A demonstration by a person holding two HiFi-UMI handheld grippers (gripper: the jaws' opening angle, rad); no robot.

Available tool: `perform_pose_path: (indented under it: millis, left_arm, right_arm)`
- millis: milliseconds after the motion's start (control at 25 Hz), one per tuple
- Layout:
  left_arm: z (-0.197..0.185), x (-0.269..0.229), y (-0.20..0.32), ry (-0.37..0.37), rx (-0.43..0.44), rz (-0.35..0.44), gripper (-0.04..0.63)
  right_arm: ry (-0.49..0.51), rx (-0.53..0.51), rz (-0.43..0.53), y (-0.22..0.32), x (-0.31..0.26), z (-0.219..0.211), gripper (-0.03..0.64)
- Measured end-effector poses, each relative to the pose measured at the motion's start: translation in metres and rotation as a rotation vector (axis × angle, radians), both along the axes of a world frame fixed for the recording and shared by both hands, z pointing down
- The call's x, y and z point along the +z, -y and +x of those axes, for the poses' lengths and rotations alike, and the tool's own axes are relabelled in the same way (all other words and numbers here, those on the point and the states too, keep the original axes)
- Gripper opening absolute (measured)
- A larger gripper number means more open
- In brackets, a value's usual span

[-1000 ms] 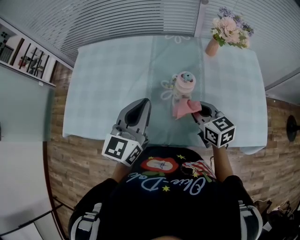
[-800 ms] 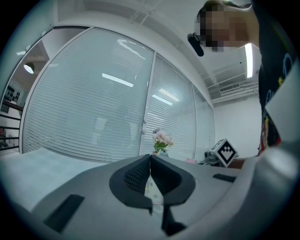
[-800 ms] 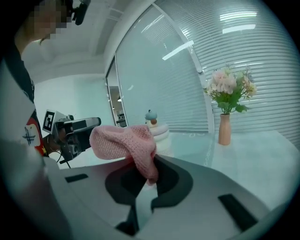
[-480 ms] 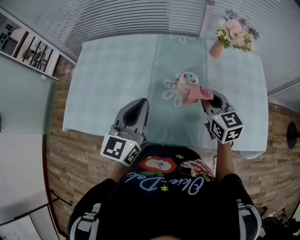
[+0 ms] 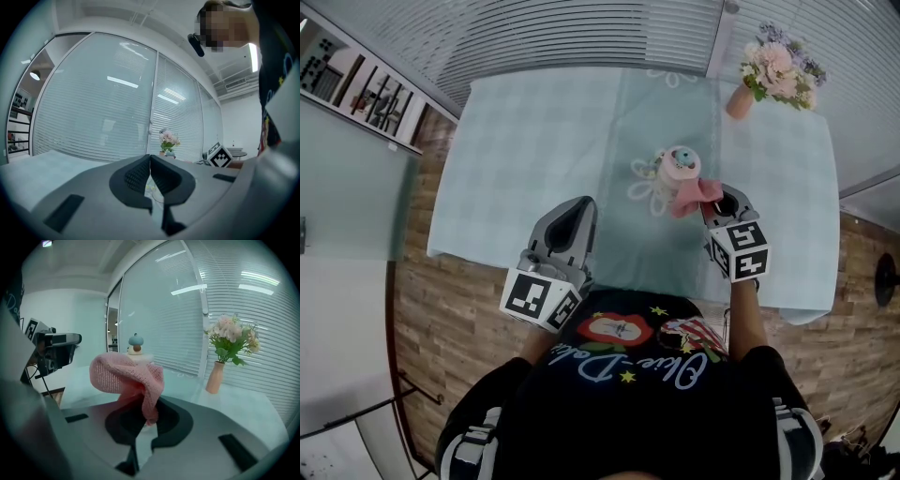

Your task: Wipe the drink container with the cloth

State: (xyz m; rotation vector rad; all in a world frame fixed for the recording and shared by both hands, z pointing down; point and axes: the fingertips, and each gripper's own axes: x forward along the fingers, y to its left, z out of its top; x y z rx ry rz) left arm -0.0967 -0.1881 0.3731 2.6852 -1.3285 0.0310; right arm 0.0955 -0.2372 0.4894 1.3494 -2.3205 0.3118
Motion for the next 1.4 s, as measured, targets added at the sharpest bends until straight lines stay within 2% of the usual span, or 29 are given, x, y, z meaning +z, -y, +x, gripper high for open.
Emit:
perform_pose_path:
  millis: [600, 1040, 1400]
  left_arm:
    - [-0.005, 0.000, -0.003, 0.011, -0.012, -0.003, 0.005]
    - [-0.013, -0.013, 0.027, -0.005, 0.060, 0.001, 0.005]
    - [-0.015, -0.017, 0.043, -0.018, 0.093, -0.004, 0.005]
  right_arm:
    - [-0.171, -0.065, -0.124, -0.001, 0.051, -0.006, 0.012]
    - [-0.331, -0.059, -0.231, -0.001, 0.082, -0.006, 0.012]
    - [-0.391, -0.038, -0.265, 0.004, 0.092, -0.003, 0.012]
